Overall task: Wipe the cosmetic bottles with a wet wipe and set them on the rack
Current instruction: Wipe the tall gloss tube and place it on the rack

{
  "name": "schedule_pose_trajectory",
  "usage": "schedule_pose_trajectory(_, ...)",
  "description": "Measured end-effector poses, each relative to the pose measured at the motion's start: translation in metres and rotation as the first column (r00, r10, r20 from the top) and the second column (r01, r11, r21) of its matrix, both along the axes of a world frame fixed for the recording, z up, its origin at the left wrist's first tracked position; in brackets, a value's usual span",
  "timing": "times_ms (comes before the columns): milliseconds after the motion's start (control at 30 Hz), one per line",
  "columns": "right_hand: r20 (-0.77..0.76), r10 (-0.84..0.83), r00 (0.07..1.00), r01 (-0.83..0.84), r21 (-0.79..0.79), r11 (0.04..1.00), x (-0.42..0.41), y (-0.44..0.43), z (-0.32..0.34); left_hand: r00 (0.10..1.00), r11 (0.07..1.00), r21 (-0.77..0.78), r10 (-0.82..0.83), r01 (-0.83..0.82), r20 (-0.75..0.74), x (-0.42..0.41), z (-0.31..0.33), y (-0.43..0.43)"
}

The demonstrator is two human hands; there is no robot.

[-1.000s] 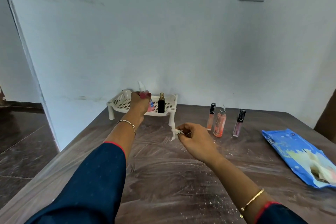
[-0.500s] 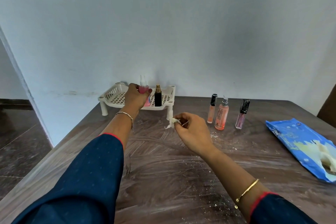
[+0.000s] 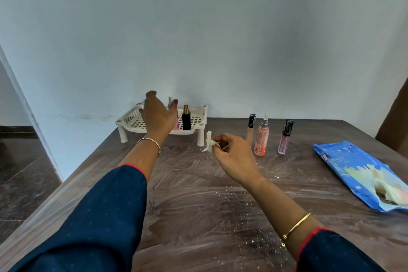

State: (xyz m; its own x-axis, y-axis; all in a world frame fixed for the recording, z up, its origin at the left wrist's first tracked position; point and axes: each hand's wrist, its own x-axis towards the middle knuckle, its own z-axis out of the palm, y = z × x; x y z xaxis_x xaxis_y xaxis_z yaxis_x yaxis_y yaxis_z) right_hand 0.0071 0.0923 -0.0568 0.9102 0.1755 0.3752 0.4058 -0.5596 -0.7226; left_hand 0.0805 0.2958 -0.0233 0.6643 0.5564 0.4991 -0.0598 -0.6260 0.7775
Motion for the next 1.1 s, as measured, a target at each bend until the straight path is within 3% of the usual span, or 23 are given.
schedule_pose_trajectory(100,0.006,-0.019,1.000,0.019,0.013,1.000,-0.005,-0.007,0.001,0.990,0.981,0.171,0.073,-0.092,0.119,-0.006,0.017,-0.018)
schedule_pose_trajectory(267,-0.006,-0.057,0.998,0.057,0.017,0.998,-0.012,-0.023,0.004,0.983,0.892,0.452,-0.063,-0.022,0.172,-0.015,0.032,-0.073)
schedule_pose_trajectory(333,-0.004,-0.070,0.998,0.071,0.013,0.997,-0.013,-0.033,0.005,0.989,0.847,0.529,-0.118,0.057,0.084,-0.014,0.033,-0.096)
schedule_pose_trajectory(433,-0.006,-0.101,0.995,0.101,0.001,0.995,-0.013,-0.049,0.006,0.969,0.763,0.598,-0.163,0.245,-0.188,-0.006,0.030,-0.123)
schedule_pose_trajectory(533,-0.004,-0.115,0.993,0.115,0.008,0.993,-0.011,-0.065,0.005,0.926,0.724,0.598,-0.156,0.344,-0.344,0.003,0.026,-0.140)
schedule_pose_trajectory(767,-0.028,-0.121,0.992,0.122,0.045,0.992,-0.002,-0.091,0.000,0.878,0.745,0.542,-0.120,0.388,-0.462,0.023,0.019,-0.160)
schedule_pose_trajectory(1100,-0.061,-0.124,0.990,0.129,0.086,0.988,0.003,-0.104,-0.004,0.866,0.856,0.341,-0.212,0.388,-0.454,0.027,0.016,-0.169)
